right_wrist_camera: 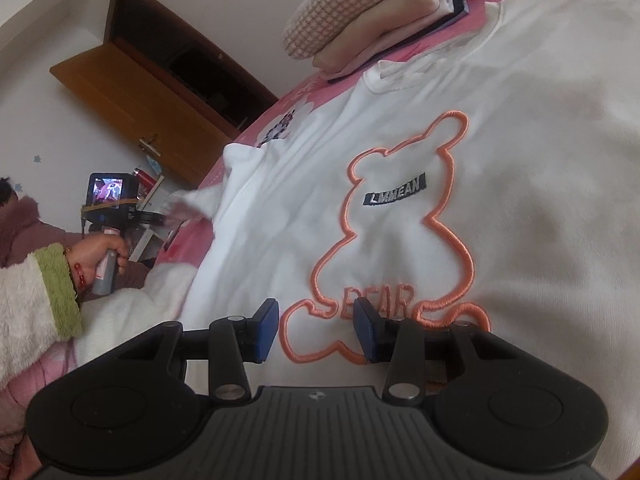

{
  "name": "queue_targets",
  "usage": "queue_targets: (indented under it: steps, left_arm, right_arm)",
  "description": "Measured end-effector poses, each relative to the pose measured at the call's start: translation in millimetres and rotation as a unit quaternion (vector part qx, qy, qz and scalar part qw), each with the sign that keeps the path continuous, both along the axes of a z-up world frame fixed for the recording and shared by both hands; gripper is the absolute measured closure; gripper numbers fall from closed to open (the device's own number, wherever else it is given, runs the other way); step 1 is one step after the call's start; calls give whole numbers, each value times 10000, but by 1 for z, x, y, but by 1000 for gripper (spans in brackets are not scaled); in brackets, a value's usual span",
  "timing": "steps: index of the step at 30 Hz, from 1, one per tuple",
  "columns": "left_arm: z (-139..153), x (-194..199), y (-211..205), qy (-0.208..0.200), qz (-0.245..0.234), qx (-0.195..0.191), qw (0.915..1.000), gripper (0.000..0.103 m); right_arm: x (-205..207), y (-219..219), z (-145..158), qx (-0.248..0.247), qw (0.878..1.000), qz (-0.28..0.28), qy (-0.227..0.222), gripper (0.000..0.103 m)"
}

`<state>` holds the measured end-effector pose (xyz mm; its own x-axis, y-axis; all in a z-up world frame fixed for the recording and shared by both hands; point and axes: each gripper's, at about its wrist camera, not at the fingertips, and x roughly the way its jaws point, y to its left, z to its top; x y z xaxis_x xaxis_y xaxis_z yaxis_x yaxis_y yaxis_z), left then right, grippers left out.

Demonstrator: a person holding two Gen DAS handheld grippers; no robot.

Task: Fold clothes
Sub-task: 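Grasp the sweatshirt sleeve cuff with the left gripper, then fold the held sleeve across the sweatshirt body with the left gripper, release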

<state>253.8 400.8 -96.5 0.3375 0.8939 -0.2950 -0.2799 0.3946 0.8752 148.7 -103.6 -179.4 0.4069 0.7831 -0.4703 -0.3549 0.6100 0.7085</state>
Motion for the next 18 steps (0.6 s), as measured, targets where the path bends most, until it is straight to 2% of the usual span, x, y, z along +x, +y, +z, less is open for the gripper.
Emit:
queue_targets:
  steps: [3,7,10,12,14,16,18]
  left_arm:
    - [-3,0,16,211,118,612,9978,95]
    - [-16,-4,31,503,359,971,9934,95]
    - [-22,-11,38,588,602,948,9919,95]
    - [-14,-16,36,366,719,827,9933,95]
    - [7,-19,21,-124,559,774,9954,95]
    - [33,-23,-11,-709,89,769,9945,95]
    - [59,-28,-51,-1214,-511,782,9882,95]
  right_arm:
    - [1,-2,-1,74,10000,46,34,59]
    - [3,-2,-2,126,9999,56,70,59]
    - [3,-2,-1,144,9998,39,90,59]
    - [3,-2,-1,145,9999,30,89,59]
    - [3,-2,-1,151,9998,18,91,59]
    - [3,-2,-1,175,9998,0,102,59]
    - [3,-3,-1,201,9997,-27,120,59]
